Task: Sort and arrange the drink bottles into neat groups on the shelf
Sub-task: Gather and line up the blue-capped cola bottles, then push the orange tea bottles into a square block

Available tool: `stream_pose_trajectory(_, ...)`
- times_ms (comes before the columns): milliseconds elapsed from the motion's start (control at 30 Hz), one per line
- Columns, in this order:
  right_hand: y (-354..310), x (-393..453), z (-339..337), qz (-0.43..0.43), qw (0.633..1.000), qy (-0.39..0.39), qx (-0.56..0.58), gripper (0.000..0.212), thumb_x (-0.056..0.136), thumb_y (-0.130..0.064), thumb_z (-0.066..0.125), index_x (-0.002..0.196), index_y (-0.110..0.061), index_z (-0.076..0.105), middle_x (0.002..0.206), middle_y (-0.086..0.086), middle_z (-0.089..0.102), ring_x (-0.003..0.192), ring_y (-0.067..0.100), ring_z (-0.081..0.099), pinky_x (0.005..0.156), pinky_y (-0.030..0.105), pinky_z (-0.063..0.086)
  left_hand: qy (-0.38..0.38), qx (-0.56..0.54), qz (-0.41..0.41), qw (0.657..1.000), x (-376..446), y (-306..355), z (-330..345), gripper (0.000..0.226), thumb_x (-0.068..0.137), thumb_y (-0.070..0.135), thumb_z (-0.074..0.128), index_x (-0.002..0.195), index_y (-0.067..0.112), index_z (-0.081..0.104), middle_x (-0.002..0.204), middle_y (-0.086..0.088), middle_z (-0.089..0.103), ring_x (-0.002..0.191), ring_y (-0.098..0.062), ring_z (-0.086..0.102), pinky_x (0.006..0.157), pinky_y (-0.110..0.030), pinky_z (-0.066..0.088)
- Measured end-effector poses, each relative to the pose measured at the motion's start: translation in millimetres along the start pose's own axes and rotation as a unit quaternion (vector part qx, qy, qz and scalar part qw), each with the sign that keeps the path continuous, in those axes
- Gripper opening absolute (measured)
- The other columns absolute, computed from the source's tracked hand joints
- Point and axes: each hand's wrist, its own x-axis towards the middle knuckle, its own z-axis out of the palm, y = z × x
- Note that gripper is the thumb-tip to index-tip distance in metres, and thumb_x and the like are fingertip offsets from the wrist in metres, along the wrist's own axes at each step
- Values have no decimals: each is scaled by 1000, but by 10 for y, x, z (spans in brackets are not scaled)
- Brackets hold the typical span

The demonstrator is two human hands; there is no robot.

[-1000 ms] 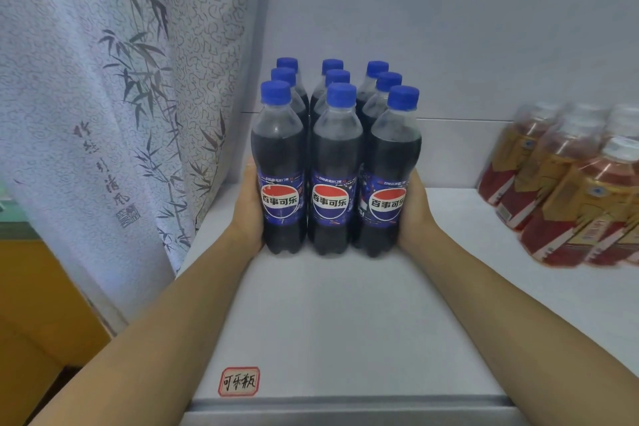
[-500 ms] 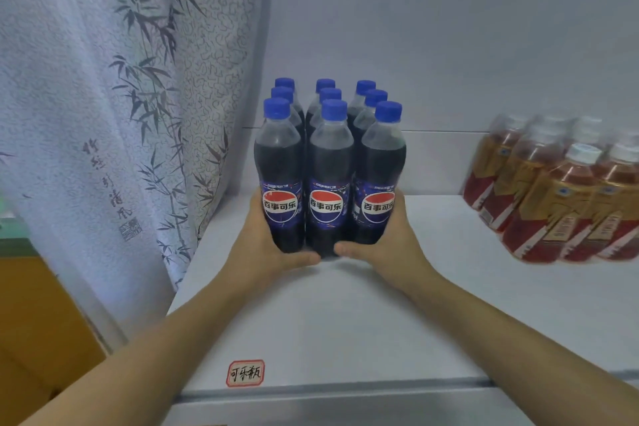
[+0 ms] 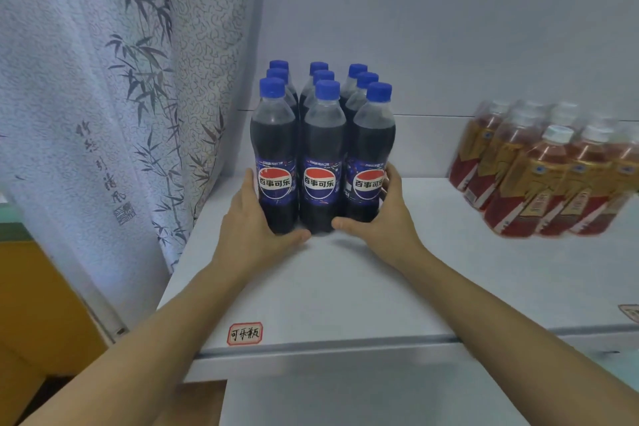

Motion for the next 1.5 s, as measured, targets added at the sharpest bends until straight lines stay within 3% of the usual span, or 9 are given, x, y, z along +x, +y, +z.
stream_pose_trajectory(133,34,-202,-328,18,992,6,-124,91,86,-35,79,157,-26,23,155,-3,40,138,12,42,109,30,38,66,55,15,996,-375,57,-252,37,87,34,71,114,14,55,108,-6,59,100,-27,58,83,-40,46)
stream_pose_trajectory(233,100,-381,-640,-23,956,-39,-290,66,95,-31,68,151,-25,35,155,-3,38,141,15,38,112,21,26,-51,58,59,995,-560,261,-246,13,89,34,65,96,25,59,89,7,59,83,-9,56,69,-26,42)
stream_pose_trajectory(400,268,-567,-1092,-57,951,-25,-304,42,99,-17,59,139,-25,50,143,-5,52,132,15,47,114,37,38,-205,45,160,964,-567,811,401,44,92,52,55,131,31,52,115,13,56,103,-4,55,90,-26,46)
stream_pose_trajectory(667,499,-540,-2289,-153,950,172,-209,28,86,5,68,101,-19,64,91,-12,65,79,0,59,67,6,42,-302,-77,23,950,-111,1849,1471,56,98,67,34,142,33,40,134,1,59,116,-20,60,106,-43,48)
stream_pose_trajectory(900,1072,-218,-3484,-142,966,167,-133,41,77,-1,78,91,-23,46,79,-10,53,65,15,52,57,27,44,-263,-154,-28,952,20,2440,2299,123,61,66,81,159,41,10,138,24,45,130,-3,52,101,-28,49)
stream_pose_trajectory(967,1165,-130,-3684,-134,973,162,-90,52,73,-9,83,94,-30,41,80,-15,46,66,11,47,59,25,43,-246,-195,-3,949,3,2593,2525,114,68,35,92,155,34,18,124,35,56,118,10,59,91,-16,52)
stream_pose_trajectory(1100,1264,128,-3962,-131,979,142,-61,62,68,-12,89,98,-29,38,83,-2,42,68,19,42,60,33,43,-201,-235,8,951,56,2703,2689,100,70,-1,90,146,26,30,114,23,70,106,0,70,80,-17,57)
stream_pose_trajectory(1300,1521,315,-4181,9,998,-56,38,83,54,-11,100,112,-38,46,105,-1,64,90,11,69,69,27,57,-176,-231,5,957,115,2641,2815,94,72,-6,86,147,22,36,128,-2,70,115,-18,70,91,-32,59)
stream_pose_trajectory(1500,1620,331,-4134,31,995,-68,68,82,47,-26,98,114,-30,51,101,-3,73,90,13,73,69,23,57,-141,-230,10,963,57,2554,2922,79,73,13,87,139,22,46,118,1,75,109,-18,73,87,-31,60)
